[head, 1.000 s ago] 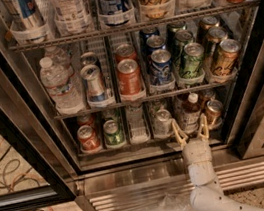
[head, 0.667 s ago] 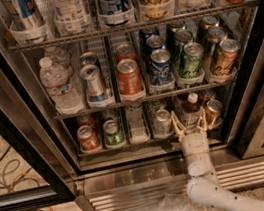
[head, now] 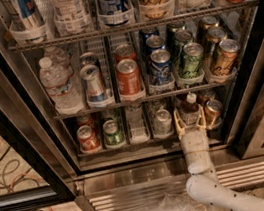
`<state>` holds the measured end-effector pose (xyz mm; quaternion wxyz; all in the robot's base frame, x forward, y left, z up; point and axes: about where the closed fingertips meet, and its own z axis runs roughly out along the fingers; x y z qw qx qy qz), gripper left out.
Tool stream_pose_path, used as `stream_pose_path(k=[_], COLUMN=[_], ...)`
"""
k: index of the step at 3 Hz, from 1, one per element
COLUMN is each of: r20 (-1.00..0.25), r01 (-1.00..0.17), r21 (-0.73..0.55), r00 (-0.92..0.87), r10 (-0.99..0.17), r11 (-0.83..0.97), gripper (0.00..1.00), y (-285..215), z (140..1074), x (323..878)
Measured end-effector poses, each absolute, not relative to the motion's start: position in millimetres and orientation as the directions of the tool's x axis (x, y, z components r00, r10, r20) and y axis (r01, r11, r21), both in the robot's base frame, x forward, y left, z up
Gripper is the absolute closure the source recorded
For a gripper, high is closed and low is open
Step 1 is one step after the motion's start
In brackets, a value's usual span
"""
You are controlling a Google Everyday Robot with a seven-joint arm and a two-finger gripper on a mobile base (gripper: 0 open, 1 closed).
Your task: Pick blue plastic bottle from bottom shelf of fridge
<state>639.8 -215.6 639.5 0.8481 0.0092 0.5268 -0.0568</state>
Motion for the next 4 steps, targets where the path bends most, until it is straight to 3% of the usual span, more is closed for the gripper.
stream_pose_path(k=[2,3,4], r20=[-0.894,-0.883,-0.854], r01=[0.106,0.100,0.102], r21=[-0.044,-0.028,0.009], r00=[0.439,0.464,0.519], r10=[-0.087,-0.071,-0.045], r11=[0.993,0.995,0.995], gripper=[0.93,1.00,1.00], y=[-215.6,-215.4,-219.1], z=[639.5,642.9,646.3], x=[639.8,638.1,633.6])
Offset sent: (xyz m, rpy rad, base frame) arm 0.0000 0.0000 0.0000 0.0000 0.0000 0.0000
